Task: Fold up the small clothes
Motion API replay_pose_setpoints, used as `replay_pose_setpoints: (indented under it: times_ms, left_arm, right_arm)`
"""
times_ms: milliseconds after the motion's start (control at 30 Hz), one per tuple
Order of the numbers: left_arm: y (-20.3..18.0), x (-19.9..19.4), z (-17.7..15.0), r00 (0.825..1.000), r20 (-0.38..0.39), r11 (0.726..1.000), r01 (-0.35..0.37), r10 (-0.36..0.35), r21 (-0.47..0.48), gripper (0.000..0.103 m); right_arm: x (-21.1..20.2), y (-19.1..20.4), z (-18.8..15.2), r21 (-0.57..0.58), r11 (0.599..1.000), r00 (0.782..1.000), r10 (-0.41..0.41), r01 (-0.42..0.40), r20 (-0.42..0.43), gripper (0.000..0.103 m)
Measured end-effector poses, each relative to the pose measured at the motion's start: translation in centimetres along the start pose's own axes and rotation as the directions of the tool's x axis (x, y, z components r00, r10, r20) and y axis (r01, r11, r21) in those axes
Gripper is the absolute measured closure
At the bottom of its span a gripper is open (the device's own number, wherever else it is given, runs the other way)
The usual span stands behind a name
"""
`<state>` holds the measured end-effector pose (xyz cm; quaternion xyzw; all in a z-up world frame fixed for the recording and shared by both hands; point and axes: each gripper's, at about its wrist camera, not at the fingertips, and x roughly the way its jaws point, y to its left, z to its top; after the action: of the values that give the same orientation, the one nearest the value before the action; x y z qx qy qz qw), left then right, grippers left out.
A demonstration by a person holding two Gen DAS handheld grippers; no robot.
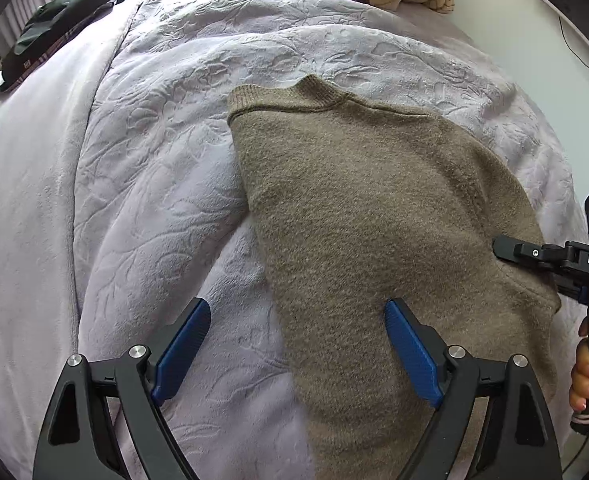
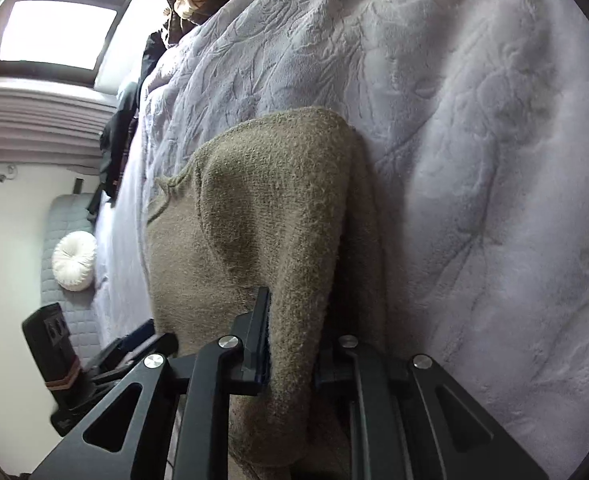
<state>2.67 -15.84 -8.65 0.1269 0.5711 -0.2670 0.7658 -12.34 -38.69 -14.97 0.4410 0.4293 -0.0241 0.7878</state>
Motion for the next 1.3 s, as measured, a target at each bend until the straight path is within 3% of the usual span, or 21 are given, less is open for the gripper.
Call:
replay_pose_setpoints:
  times_ms: [100, 267, 433, 500, 600, 700, 733, 767, 933, 1100, 1200, 1300]
  left_arm:
    - [0.5, -0.6, -0.3, 1.000, -0.005, 1.000, 0.004, -0.004, -0.015, 0.013]
    - [1.2, -1.6, -1.4, 1.000, -0.009, 1.000, -0.012, 0.012, -0.016, 0.013]
    - [1.5, -2.1, -2.9, 1.000, -0.031, 1.000, -0.005, 0.004, -0.019, 0.013]
    - [1.8, -2.1, -3.6, 0.999, -0.047, 0.999, 0.009, -0.010, -0.031, 0.013]
    - [2.0, -1.8, -4.5, 0.997, -0.073, 0.999, 0.019, -0.022, -0.041, 0.013]
    - [2.1, -1.8, -5.0, 0.996, -0.082, 0.998, 0.027, -0.032, -0.056, 0.013]
    - [2.0, -1.9, -5.1, 0.996, -0.084, 0.998, 0.027, -0.032, -0.059, 0.013]
    - [2.0, -2.0, -5.1, 0.996, -0.086, 0.998, 0.026, -0.031, -0.058, 0.013]
    - [1.2, -1.8, -6.4, 0.994, -0.108, 1.000, 0.016, -0.015, 0.003, 0.013]
    - [0.5, -0.2, -8.4, 0.989, -0.149, 1.000, 0.009, -0.009, 0.003, 0.013]
    - [0.7, -0.2, -9.0, 0.989, -0.150, 1.000, 0.012, -0.015, -0.015, 0.013]
    - [1.0, -0.3, -9.3, 0.987, -0.156, 0.999, 0.024, -0.029, -0.034, 0.013]
  right_arm:
    - [-0.7, 0.6, 0.2, -0.034, 0.995, 0.996, -0.091, 0.091, 0.003, 0.074]
    - [-2.9, 0.6, -0.8, -0.022, 0.983, 0.983, -0.181, 0.182, 0.040, 0.073]
    - [-5.1, 0.5, -3.8, -0.018, 0.997, 0.996, -0.077, 0.077, 0.038, 0.073]
    - [-5.7, 0.7, -5.0, -0.022, 0.999, 0.999, -0.038, 0.039, 0.039, 0.068]
    - [-6.1, 0.9, -7.2, -0.027, 1.000, 1.000, -0.004, 0.004, -0.001, 0.068]
    - [-4.7, 1.1, -8.6, -0.045, 0.998, 0.996, -0.056, 0.053, -0.067, 0.070]
    - [-4.1, 1.2, -9.1, -0.064, 0.994, 0.992, -0.089, 0.084, -0.091, 0.088]
    - [-3.8, 1.5, -9.5, -0.087, 0.992, 0.990, -0.099, 0.090, -0.104, 0.097]
    - [-5.0, 2.9, -10.1, -0.150, 0.975, 0.983, -0.176, 0.166, -0.051, 0.097]
    - [-2.4, 0.3, -10.4, -0.143, 0.951, 0.954, -0.287, 0.273, -0.089, 0.097]
    - [-2.7, -1.0, -10.6, -0.054, 0.970, 0.967, -0.240, 0.236, -0.084, 0.096]
    - [-3.4, -1.9, -10.9, 0.020, 0.977, 0.974, -0.212, 0.214, -0.078, 0.089]
